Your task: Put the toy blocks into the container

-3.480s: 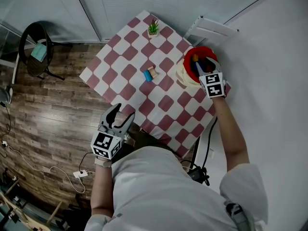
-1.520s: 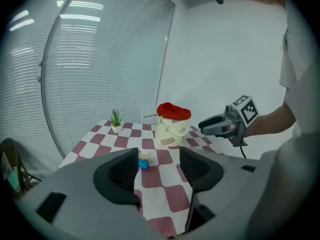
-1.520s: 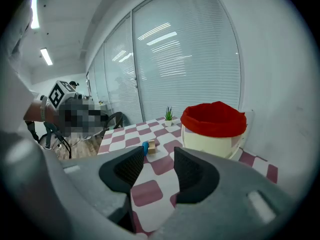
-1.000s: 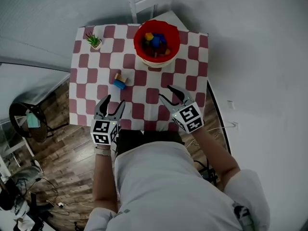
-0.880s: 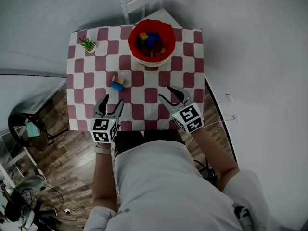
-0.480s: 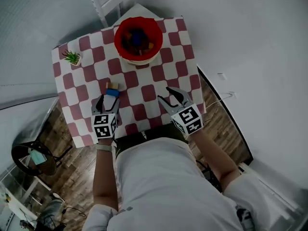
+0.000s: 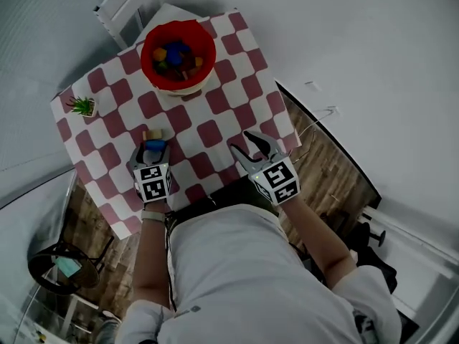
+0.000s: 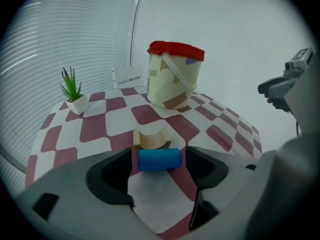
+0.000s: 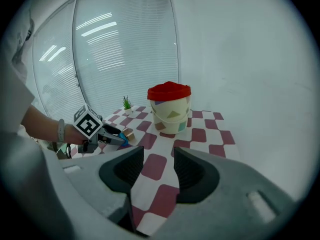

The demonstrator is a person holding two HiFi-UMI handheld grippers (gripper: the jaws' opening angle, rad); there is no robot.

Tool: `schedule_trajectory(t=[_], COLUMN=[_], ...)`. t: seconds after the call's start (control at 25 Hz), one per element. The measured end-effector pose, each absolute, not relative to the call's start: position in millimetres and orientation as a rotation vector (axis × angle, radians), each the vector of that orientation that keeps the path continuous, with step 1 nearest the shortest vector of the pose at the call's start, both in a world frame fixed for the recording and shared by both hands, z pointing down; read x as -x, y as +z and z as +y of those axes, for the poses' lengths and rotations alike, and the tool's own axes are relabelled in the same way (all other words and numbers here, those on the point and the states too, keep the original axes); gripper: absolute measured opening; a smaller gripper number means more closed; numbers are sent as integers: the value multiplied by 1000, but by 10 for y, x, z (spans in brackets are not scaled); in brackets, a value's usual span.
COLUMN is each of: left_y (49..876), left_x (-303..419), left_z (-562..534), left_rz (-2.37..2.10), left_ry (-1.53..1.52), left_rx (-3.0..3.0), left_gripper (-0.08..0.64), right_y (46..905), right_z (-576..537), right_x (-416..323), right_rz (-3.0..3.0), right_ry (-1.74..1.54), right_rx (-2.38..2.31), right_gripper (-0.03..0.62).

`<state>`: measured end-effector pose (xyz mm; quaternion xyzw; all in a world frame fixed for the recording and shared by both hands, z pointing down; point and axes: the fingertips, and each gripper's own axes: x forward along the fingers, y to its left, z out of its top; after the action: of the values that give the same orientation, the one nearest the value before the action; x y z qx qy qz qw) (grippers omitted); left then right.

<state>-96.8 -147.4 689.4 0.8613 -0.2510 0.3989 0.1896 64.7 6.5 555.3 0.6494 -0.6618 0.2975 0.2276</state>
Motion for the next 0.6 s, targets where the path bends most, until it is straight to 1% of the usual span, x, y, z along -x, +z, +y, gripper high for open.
schedule_trajectory(t=[0.28, 0.6], left_y=[7054, 7069], left_x=[932, 938], left_z=[-1486, -1499], left_rz=[-702, -742], left_ry=[1166, 1170], left_rx=[-2386, -2364], left_gripper=[316, 296], right_y=[5544, 5504], right_z=[208, 314], right_x=[-713, -791], right_rz=[-1758, -1740], right_ry=[857, 861], right_rx=[-1868, -1901], right_gripper=[173, 173])
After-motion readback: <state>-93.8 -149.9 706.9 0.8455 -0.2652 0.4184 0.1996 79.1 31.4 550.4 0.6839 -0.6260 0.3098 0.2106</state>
